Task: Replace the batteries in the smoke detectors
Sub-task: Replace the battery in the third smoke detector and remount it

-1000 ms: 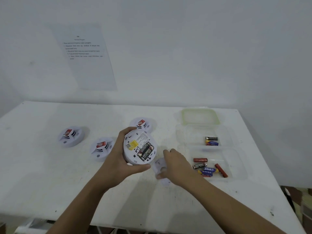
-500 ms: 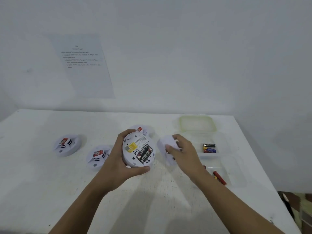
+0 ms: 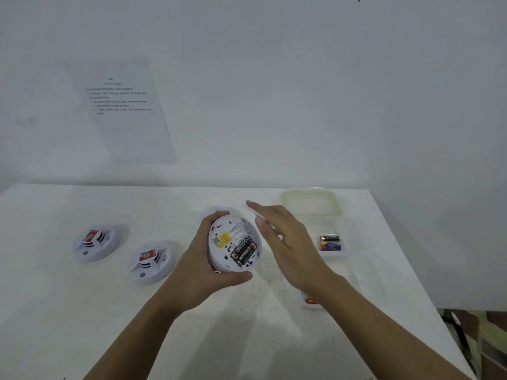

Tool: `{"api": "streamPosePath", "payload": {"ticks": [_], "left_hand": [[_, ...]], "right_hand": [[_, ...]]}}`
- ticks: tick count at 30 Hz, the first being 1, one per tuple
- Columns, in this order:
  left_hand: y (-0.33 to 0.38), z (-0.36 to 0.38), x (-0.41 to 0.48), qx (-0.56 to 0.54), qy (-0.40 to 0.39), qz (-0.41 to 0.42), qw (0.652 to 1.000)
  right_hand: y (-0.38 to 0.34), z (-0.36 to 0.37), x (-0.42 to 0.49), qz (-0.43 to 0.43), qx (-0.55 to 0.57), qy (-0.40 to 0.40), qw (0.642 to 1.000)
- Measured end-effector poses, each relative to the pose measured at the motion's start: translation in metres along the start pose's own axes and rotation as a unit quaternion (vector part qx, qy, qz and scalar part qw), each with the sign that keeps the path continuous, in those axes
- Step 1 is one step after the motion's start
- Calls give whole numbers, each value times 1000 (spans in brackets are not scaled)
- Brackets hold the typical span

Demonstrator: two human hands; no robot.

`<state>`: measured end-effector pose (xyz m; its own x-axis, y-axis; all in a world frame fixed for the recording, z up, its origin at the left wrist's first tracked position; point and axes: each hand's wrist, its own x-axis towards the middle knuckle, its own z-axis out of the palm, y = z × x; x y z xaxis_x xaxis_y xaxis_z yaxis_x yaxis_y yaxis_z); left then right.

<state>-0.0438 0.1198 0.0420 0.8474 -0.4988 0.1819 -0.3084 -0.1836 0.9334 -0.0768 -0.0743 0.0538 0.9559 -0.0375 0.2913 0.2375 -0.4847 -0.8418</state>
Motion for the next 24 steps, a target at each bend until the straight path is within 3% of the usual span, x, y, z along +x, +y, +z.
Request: {"api": "streamPosePath", "payload": {"ticks": [6,11,20,24], "left_hand": [[5,7,6,-20,-13,12,1000],[8,10,7,-8,-16,14,1000],[8,9,7,9,-17,12,1000],[7,6,7,22,-8,16,1000]], "right_hand": [[1,12,-10,-17,-139,-93,986],[7,8,-10,-51,-194,-46,979],[10,4,-8,-75,-69,81,992],[7,6,-8,-101,-55,80,990]]}}
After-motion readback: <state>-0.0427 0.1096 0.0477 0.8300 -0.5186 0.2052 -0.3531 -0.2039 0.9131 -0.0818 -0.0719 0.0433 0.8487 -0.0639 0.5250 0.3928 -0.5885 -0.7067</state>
